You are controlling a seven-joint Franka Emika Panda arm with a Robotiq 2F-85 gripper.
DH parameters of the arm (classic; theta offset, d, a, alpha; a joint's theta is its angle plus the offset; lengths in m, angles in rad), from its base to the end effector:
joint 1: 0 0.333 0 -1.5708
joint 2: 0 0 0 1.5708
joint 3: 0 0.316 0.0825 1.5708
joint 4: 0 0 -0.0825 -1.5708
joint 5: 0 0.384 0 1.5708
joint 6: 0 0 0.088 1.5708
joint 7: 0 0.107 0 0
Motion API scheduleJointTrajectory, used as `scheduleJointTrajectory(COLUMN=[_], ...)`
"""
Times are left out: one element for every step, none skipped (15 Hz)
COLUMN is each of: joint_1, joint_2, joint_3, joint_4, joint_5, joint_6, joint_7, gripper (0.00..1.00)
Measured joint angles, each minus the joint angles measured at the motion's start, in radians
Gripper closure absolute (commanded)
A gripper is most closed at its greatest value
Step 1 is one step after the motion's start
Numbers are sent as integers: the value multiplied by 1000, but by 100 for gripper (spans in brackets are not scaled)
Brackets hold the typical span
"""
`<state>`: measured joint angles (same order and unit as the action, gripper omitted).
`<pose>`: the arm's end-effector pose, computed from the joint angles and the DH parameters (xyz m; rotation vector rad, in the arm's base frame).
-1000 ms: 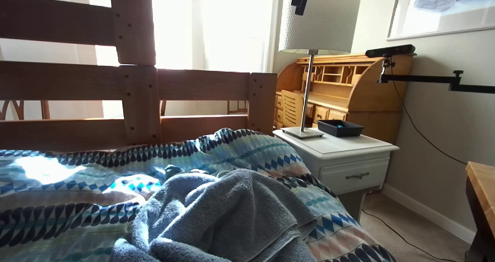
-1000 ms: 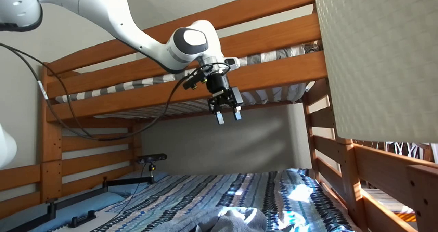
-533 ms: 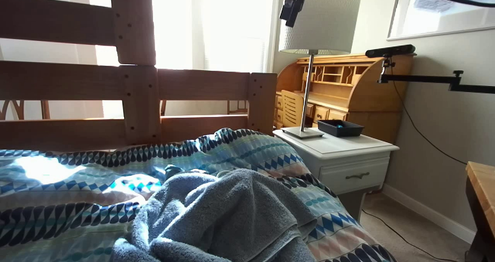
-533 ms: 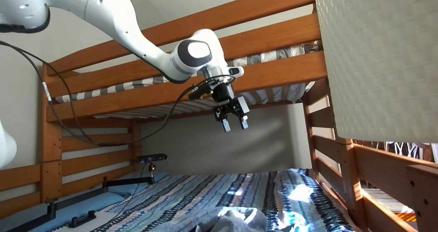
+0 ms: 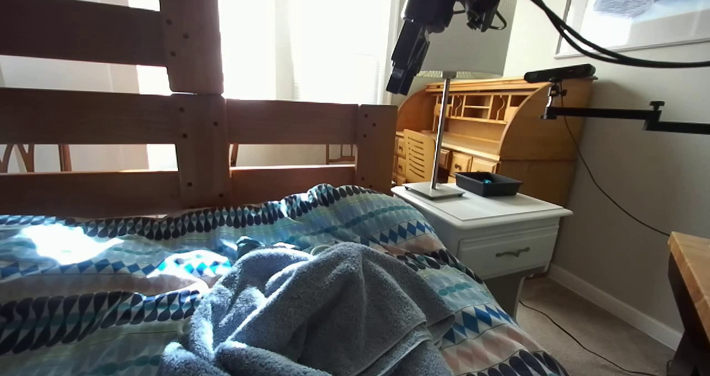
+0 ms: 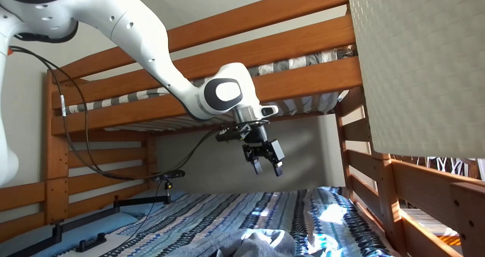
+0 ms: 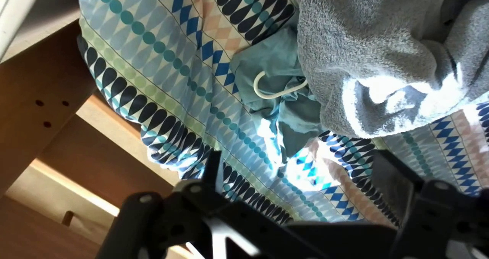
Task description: Put the white coat hanger on the blue towel
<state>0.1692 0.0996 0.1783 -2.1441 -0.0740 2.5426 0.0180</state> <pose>0.5462 0.1972 0.3890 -3.0285 -0.5836 -0.4689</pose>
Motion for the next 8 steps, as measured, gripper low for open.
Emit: scheduleJointTrajectory(joint_1=[0, 0, 2, 3, 4, 6, 9, 13], joint_2=[15, 31, 47, 64, 82, 99, 119, 137], joint_3=[0, 1, 1, 3, 5, 8, 11, 12], joint_4=[-12, -24, -34, -43, -50, -55, -57, -57], joint_5=[0, 1, 1, 1, 1, 1, 1, 1], joint_6=[19, 38, 57, 75, 90, 100, 106, 111], joint_7=[0, 0, 0, 0, 0, -1, -2, -2], gripper=[0, 0, 0, 0, 0, 0, 0, 0])
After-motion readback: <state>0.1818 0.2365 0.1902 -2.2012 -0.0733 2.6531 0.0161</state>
